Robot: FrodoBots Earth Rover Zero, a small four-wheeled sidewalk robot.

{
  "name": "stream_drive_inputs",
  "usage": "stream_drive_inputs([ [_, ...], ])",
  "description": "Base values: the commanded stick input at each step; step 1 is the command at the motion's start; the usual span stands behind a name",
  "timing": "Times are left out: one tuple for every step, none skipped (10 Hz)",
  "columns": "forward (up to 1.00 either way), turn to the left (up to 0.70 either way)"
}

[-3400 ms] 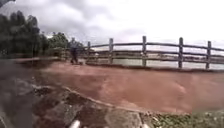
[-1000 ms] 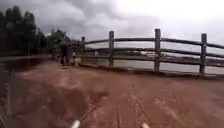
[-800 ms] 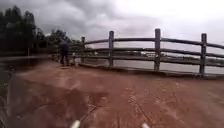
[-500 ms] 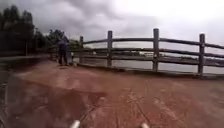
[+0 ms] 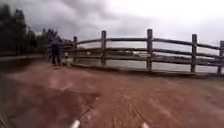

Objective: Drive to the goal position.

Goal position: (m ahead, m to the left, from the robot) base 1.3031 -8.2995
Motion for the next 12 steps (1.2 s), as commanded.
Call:
stream_drive_inputs([
  [0.0, -0.45],
  [0.0, -0.45],
  [0.0, -0.45],
  [0.0, -0.45],
  [0.0, -0.45],
  [0.0, -0.45],
  [0.0, -0.45],
  [0.0, -0.45],
  [0.0, -0.45],
  [0.0, -0.45],
  [0.0, -0.45],
  [0.0, -0.45],
])
